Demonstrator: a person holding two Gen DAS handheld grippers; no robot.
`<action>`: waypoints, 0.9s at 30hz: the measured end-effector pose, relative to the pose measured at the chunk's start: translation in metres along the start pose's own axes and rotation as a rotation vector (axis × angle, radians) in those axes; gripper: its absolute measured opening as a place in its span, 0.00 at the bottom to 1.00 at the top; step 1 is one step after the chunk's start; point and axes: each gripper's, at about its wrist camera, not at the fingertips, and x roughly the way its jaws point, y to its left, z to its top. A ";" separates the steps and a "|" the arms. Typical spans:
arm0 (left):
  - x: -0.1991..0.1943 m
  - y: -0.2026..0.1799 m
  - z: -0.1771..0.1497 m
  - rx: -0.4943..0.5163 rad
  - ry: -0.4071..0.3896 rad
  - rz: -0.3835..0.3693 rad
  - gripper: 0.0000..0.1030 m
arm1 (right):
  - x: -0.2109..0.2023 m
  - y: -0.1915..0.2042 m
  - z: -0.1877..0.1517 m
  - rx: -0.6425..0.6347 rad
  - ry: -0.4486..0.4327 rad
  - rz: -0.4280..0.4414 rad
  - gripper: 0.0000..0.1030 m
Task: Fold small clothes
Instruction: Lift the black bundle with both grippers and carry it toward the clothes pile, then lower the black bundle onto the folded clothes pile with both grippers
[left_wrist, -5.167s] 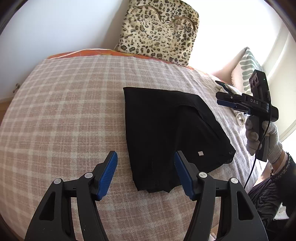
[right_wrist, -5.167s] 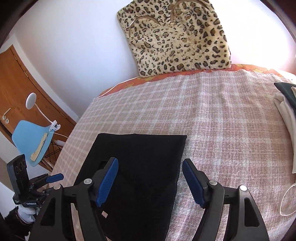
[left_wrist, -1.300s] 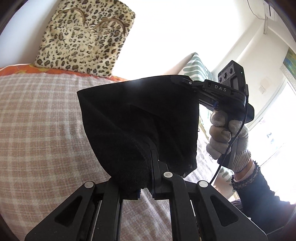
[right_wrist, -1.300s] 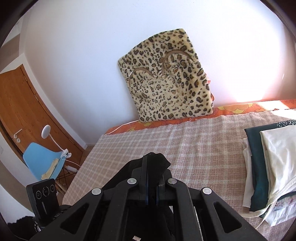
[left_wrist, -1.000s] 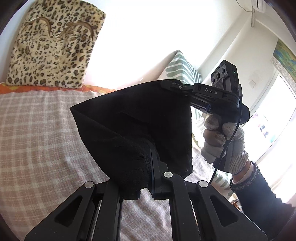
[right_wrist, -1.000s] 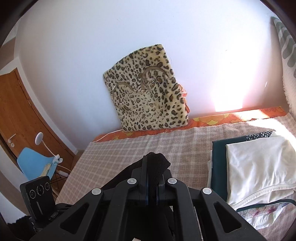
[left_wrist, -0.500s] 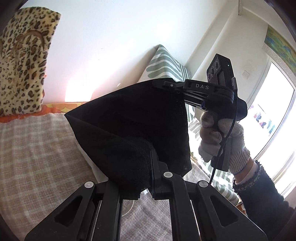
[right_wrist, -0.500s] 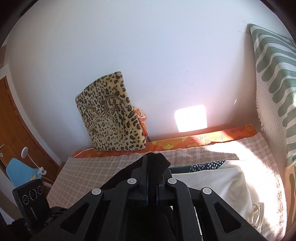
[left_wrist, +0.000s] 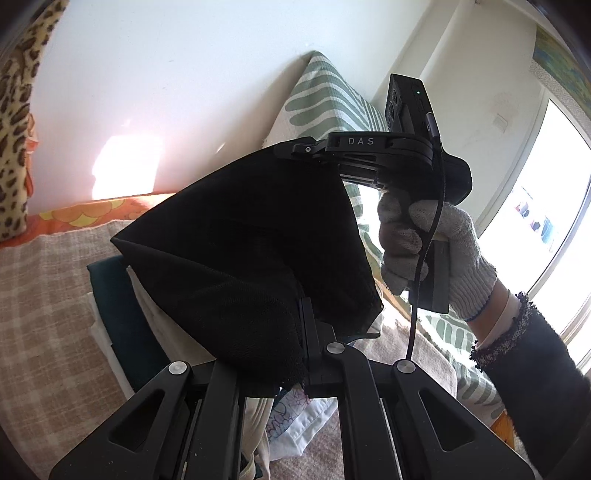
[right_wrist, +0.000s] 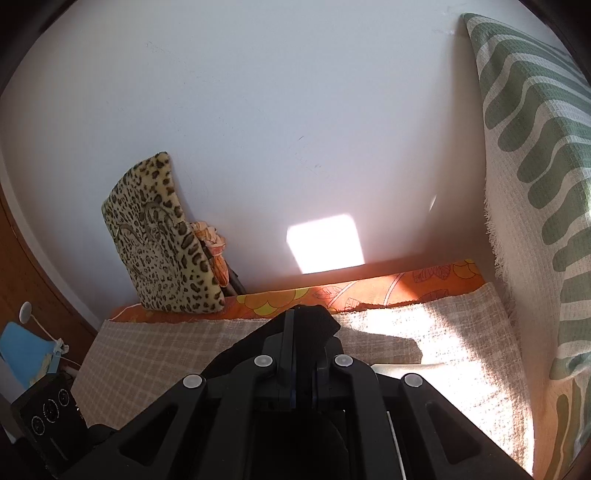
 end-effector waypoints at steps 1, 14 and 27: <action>0.003 0.002 -0.005 -0.003 0.013 -0.001 0.06 | 0.008 -0.007 -0.002 0.005 0.014 -0.010 0.02; -0.021 0.001 -0.043 0.022 0.122 0.054 0.17 | 0.034 -0.063 -0.024 0.039 0.091 -0.252 0.32; -0.071 0.011 -0.004 0.108 0.015 0.090 0.17 | -0.079 -0.029 -0.151 0.274 0.032 -0.074 0.38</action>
